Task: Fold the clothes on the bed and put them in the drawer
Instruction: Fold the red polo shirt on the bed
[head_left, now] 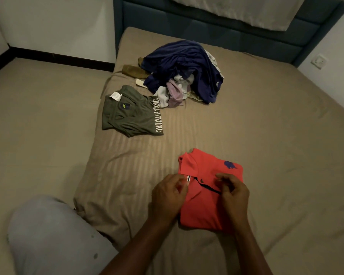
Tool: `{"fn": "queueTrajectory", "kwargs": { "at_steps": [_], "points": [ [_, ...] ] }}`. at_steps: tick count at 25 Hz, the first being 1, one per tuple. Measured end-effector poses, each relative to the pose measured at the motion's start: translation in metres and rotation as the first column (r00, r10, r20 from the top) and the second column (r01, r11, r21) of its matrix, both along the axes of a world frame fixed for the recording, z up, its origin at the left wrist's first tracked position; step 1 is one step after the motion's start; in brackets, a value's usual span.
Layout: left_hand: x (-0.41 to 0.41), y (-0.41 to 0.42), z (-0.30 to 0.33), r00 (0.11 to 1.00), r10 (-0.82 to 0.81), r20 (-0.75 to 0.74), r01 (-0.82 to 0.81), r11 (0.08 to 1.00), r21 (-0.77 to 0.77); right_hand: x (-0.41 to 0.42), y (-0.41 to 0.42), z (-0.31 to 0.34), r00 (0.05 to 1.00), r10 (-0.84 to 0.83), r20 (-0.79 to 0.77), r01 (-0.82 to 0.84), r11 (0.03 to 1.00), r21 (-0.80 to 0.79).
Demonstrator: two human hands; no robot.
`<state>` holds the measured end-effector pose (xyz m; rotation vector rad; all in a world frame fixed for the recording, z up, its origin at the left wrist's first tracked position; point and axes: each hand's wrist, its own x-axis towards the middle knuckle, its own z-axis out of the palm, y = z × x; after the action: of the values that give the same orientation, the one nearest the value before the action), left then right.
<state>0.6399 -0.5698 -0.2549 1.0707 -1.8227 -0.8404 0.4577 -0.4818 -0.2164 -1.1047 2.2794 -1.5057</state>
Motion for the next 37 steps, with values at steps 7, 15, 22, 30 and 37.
{"fn": "queueTrajectory", "kwargs": {
  "at_steps": [7, 15, 22, 30, 37],
  "points": [
    [-0.007, -0.027, -0.018, 0.96, -0.064, 0.273, 0.096, 0.99, -0.103, 0.03, -0.036, -0.026, 0.663, 0.505, -0.552, -0.243, 0.843, 0.479],
    [-0.011, -0.042, 0.001, 0.998, -0.058, 0.007, 0.054, 0.963, 0.263, 0.038, -0.069, -0.016, 0.738, 0.327, -0.591, -0.075, 0.909, 0.41],
    [-0.014, -0.041, -0.007, 0.964, -0.144, -0.225, 0.207, 0.935, 0.289, 0.026, -0.088, -0.009, 0.962, -0.063, -0.267, 0.13, 0.961, 0.243],
    [-0.013, -0.024, -0.016, 0.998, 0.043, -0.04, -0.03, 0.96, 0.278, 0.005, -0.049, -0.007, 0.956, -0.249, -0.155, 0.279, 0.933, 0.226],
    [-0.022, -0.017, -0.003, 0.997, -0.051, 0.052, 0.015, 0.845, 0.534, -0.025, 0.03, -0.013, 0.887, -0.445, -0.125, 0.455, 0.795, 0.401]
  ]
}}
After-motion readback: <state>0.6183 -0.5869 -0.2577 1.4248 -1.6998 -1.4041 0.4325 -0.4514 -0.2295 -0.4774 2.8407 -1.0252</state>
